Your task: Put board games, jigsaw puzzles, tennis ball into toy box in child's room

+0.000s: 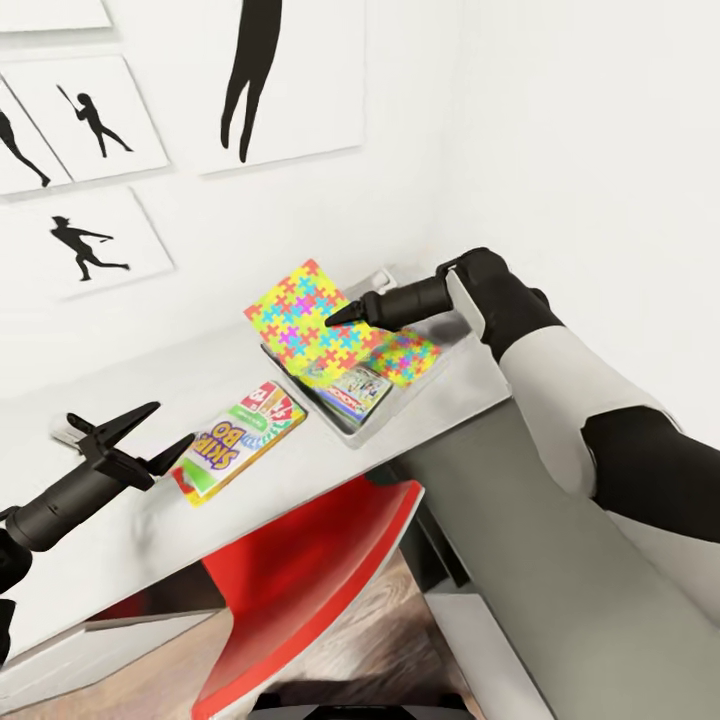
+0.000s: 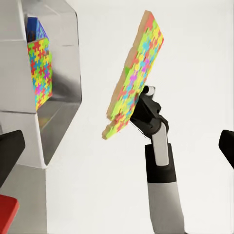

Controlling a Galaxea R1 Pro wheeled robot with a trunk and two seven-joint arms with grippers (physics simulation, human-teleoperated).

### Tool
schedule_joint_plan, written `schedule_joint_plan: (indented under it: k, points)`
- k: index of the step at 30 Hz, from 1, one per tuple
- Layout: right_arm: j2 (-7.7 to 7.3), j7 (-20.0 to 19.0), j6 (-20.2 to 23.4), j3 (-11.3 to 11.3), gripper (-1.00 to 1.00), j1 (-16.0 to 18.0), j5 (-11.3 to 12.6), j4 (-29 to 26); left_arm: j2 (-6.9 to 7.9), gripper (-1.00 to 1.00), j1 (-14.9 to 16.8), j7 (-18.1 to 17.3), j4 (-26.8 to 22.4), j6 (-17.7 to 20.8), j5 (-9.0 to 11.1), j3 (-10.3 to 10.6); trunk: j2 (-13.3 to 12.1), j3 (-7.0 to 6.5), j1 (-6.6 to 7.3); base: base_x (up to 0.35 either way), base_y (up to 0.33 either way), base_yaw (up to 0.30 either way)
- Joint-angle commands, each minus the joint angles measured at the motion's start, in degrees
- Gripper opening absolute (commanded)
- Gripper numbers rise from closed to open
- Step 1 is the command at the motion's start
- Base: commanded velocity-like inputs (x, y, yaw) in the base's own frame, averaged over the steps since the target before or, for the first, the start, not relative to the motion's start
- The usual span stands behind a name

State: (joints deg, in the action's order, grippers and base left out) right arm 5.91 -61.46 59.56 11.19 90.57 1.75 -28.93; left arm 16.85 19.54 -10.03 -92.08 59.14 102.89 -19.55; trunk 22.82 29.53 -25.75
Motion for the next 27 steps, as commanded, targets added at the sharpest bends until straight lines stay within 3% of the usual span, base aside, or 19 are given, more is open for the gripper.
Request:
schedule_joint_plan:
  k: [1, 10, 11, 14, 20, 27]
  points:
    - [-0.05, 0.0, 0.4, 0.1, -1.0, 0.2, -0.2, 0.0, -0.01, 1.0, 0.1, -0.8, 0.0, 0.2, -0.6, 0.0, 0.1, 0.08, -0.03, 0.0, 0.0, 0.295]
    - [-1.74, 0.1, 0.4, 0.1, -1.0, 0.9, -6.0, -0.3, -0.12, 1.0, 0.1, -1.7, 0.0, 0.2, -0.7, 0.2, 0.1, 0.08, -0.03, 0.0, 0.0, 0.169]
    - [-2.24, 0.2, -1.0, 0.2, -1.0, 1.1, -9.7, -0.2, -0.14, 1.0, 0.1, -1.8, 0.0, 0.2, -0.7, 0.2, 0.1, 0.08, -0.03, 0.0, 0.0, 0.026]
    - [-2.7, 0.2, -3.3, 0.2, -1.0, 1.3, -13.1, 0.1, -0.14, 1.0, 0.1, -1.9, 0.0, 0.2, -0.7, 0.2, 0.1, 0.08, -0.03, 0.0, 0.0, 0.017]
    - [-3.85, -0.1, -5.3, 0.1, -1.0, 1.6, -16.5, 0.2, -0.15, 1.0, 0.1, -1.9, 0.0, 0.2, -0.7, 0.2, 0.1, 0.08, -0.03, 0.0, 0.0, 0.008]
    - [-5.59, -0.3, -5.9, -0.1, -1.0, 1.7, -17.5, 0.3, -0.15, 1.0, 0.1, -1.9, 0.0, 0.2, -0.7, 0.3, 0.1, 0.08, -0.03, 0.0, 0.0, 0.002]
